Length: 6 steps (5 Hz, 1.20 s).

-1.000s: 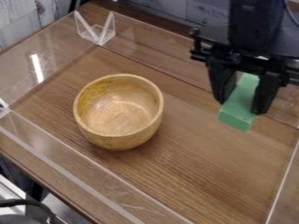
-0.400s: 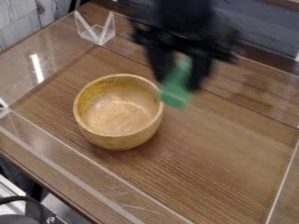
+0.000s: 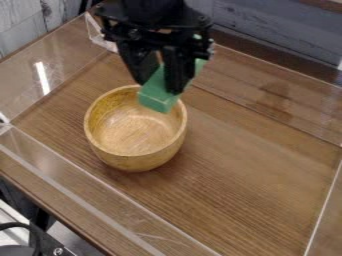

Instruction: Put the green block in the brown bowl

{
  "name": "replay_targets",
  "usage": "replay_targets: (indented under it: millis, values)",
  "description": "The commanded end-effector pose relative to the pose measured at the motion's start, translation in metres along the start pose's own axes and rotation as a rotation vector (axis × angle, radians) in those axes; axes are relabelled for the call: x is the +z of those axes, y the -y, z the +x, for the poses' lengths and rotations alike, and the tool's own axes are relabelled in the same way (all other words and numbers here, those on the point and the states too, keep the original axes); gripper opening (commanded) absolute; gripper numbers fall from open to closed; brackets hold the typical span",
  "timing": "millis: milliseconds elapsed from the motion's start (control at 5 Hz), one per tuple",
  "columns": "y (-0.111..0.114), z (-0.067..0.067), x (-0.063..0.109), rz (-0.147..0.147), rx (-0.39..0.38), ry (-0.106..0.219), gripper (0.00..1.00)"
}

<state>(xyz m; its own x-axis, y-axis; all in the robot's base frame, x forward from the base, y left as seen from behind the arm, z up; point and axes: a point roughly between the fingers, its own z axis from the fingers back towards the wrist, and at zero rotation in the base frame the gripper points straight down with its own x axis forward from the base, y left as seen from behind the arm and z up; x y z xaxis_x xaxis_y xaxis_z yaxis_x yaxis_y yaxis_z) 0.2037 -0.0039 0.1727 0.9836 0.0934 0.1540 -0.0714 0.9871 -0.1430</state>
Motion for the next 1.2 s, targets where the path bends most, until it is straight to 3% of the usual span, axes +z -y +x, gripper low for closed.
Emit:
replay_targets:
  millis: [0, 600, 1000]
  values:
    - [-0.006, 0.003, 0.001, 0.009, 0.005, 0.029, 0.0]
    - [-0.02, 0.001, -0.023, 0.044, 0.044, -0.003, 0.0]
    - [-0.026, 0.002, -0.035, 0.05, 0.069, -0.008, 0.0]
